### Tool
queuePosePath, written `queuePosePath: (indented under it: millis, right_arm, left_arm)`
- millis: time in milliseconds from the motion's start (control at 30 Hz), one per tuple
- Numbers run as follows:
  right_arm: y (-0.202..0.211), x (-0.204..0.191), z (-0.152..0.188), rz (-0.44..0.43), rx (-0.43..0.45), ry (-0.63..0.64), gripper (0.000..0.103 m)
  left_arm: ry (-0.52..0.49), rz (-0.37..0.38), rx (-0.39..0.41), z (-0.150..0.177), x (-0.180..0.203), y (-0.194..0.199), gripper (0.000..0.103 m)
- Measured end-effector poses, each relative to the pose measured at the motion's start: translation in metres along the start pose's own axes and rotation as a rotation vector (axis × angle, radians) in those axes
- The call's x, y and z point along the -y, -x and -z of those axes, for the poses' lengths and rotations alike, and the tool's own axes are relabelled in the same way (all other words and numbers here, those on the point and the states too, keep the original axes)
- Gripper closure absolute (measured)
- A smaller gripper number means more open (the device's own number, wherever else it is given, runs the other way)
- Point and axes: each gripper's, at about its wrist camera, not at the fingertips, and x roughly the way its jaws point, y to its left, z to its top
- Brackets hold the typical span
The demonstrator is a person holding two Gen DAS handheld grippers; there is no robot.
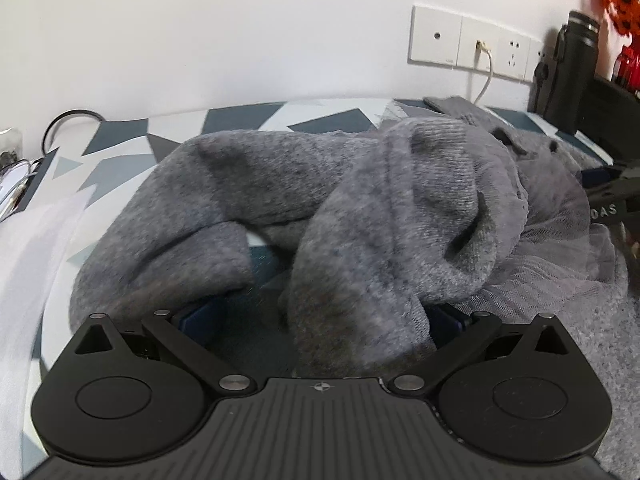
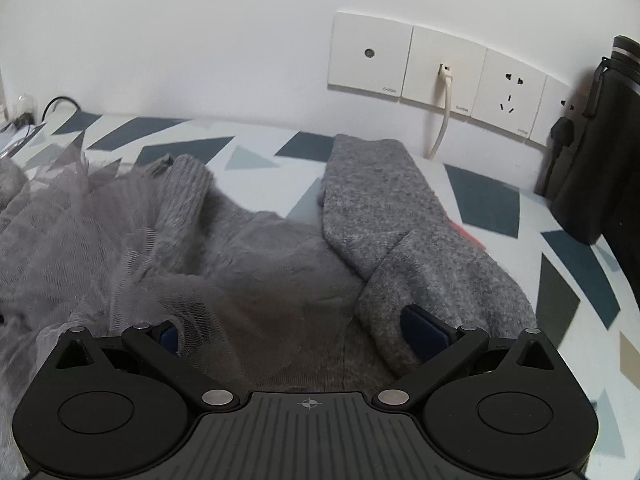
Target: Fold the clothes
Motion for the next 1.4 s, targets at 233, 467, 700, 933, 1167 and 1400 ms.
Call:
queuePosePath:
  millis: [233, 467, 700, 933, 1167, 1400]
  right_arm:
    - [-0.006, 0.007, -0.001, -0.003, 0.027, -0.004, 0.001]
    - [-0.007, 0.006, -0.002, 0.002, 0.043, 0.0, 0.001]
    - [-0.003, 0.004, 0.0, 0.007, 0.059, 0.013, 0.001]
    - [-0.002, 0.002, 0.0, 0.02, 0.063, 0.021, 0.001]
    - [0.001, -0.002, 0.002, 0.045, 0.077, 0.048, 0.001]
    - [0.001, 0.001, 0.001, 0.038, 0.073, 0.04, 0.001]
  left_arm:
    - [-0.07, 0.066, -0.041, -0.028, 0.011, -0.024, 0.0]
    - [-0.089, 0.128, 0.022, -0.031, 0.012, -0.037, 0.0]
    - [-0.093, 0.155, 0.043, -0.028, 0.009, -0.035, 0.0]
    - [-0.087, 0.135, 0.045, -0.026, 0.012, -0.033, 0.0]
    - [-0.083, 0.128, 0.047, -0.025, 0.012, -0.033, 0.0]
    - [-0.084, 0.129, 0.049, -0.025, 0.013, -0.033, 0.0]
